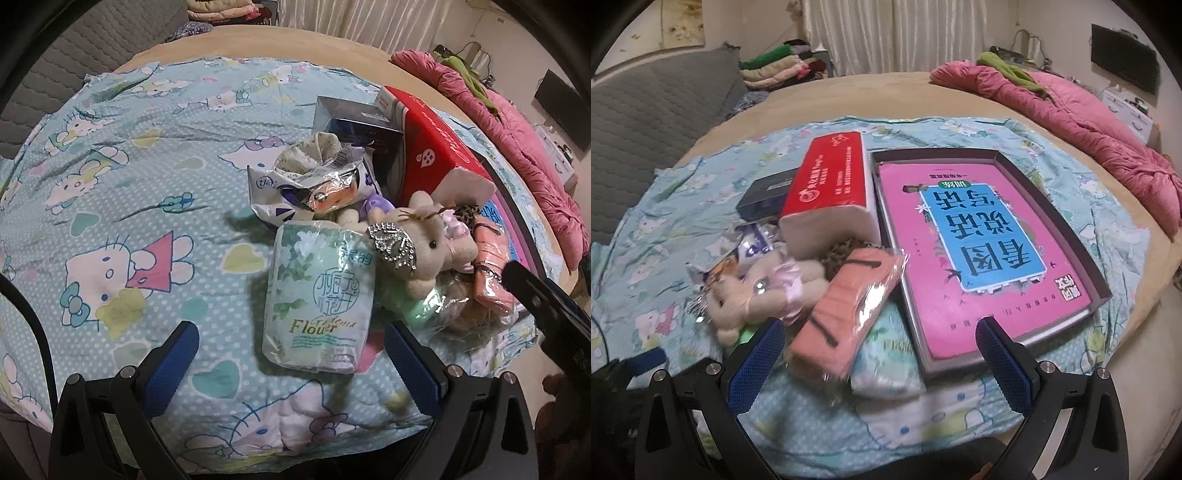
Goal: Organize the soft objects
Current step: 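Grasp the white-green Flower tissue pack with the left tool while the right tool grasps the pink wrapped towel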
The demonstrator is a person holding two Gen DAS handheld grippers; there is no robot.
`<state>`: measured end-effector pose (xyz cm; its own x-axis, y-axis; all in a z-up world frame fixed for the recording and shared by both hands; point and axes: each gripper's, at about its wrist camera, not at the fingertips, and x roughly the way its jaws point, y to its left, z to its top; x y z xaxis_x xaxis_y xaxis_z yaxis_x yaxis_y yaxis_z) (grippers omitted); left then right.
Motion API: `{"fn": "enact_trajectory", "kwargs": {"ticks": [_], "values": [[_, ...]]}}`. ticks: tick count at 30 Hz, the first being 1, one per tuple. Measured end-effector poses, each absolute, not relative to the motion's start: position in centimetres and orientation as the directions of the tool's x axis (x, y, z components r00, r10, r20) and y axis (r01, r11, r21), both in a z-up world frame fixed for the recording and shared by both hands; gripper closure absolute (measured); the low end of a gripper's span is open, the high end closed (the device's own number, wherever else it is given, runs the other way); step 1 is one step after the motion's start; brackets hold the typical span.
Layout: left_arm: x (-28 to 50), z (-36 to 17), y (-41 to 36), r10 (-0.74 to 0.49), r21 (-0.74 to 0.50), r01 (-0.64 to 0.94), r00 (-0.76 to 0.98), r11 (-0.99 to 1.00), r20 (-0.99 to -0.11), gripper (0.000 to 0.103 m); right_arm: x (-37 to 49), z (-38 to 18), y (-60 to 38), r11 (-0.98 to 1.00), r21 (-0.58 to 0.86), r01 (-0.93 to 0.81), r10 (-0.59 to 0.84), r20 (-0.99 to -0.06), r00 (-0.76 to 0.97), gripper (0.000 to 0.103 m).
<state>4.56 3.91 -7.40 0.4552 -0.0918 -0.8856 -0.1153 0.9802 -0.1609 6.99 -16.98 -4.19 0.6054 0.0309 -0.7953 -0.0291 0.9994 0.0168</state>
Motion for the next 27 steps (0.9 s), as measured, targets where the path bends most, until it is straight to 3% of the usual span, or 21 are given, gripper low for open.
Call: {"fn": "enact_trajectory", "kwargs": {"ticks": [8, 16, 22, 27], "values": [[5.1, -8.0, 4.0, -0.087, -0.154, -0.115, 0.451, 0.981, -0.889, 0.002, 8.7, -5.7, -15.9, 0.999, -0.044, -0.032, -0.017, -0.806, 0.591, 0.001], [5.3, -8.3, 4.5, -0.105, -0.177, -0.12, 0.448, 0.977, -0.888, 0.003, 8.8, -6.1, -14.4, 0.99, -0.116, -0.08, -0.043, -0.788, 0.615, 0.013], [5.4, -8.4, 4.7, -0.108, -0.18, -0.119, 0.453, 0.976, -0.885, 0.003, 8.7, -6.4, -14.7, 0.989, -0.096, -0.108, -0.011, -0.795, 0.606, 0.035], [5.5, -8.5, 4.7, -0.117, -0.189, -0.114, 0.459, 0.975, -0.88, 0.006, 8.7, -6.4, -15.3, 0.993, -0.03, -0.119, 0.048, -0.799, 0.6, 0.058]]}}
